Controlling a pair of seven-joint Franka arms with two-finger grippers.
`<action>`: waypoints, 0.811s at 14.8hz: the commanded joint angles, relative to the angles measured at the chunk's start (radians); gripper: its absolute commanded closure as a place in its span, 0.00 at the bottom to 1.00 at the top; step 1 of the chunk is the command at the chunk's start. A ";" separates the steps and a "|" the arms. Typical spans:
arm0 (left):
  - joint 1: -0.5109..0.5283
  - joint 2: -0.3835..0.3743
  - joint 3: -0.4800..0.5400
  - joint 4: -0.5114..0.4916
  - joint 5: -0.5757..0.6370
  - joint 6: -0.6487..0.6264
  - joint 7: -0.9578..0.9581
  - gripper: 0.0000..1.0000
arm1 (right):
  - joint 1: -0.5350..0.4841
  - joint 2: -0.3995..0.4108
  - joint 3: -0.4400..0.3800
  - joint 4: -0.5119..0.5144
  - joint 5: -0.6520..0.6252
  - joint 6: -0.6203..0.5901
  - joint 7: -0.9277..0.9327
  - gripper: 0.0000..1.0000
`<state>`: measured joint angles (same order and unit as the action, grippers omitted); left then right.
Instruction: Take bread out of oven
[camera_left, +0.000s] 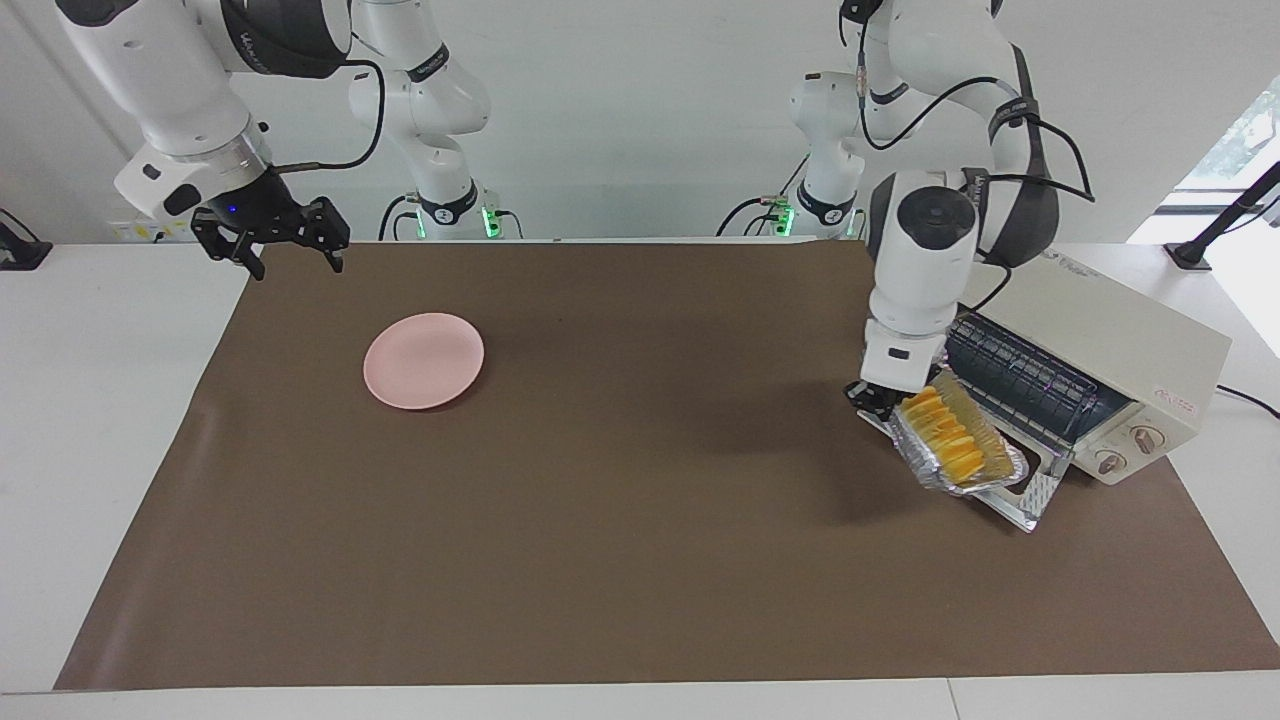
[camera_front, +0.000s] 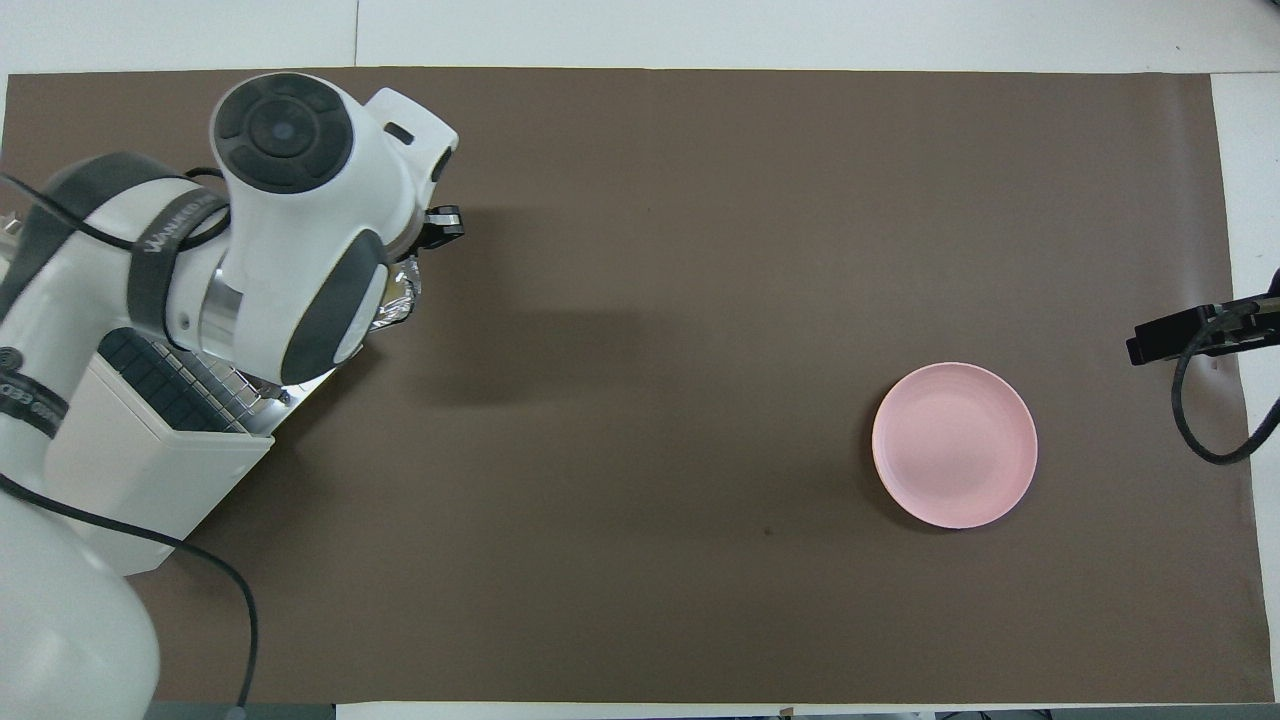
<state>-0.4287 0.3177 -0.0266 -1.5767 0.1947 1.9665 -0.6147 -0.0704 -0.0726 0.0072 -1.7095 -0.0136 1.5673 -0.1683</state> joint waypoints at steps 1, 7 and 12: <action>-0.097 0.131 0.002 0.208 -0.027 -0.091 0.029 1.00 | -0.017 -0.015 0.007 -0.012 0.017 -0.001 0.012 0.00; -0.289 0.283 0.000 0.268 -0.034 -0.109 0.020 1.00 | -0.016 -0.015 0.008 -0.013 0.017 -0.001 0.012 0.00; -0.357 0.314 0.002 0.264 -0.101 -0.092 -0.098 1.00 | -0.011 -0.015 0.010 -0.013 0.017 -0.029 0.012 0.00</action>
<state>-0.7578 0.6124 -0.0407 -1.3469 0.1134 1.8875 -0.6575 -0.0713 -0.0726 0.0072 -1.7095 -0.0136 1.5467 -0.1683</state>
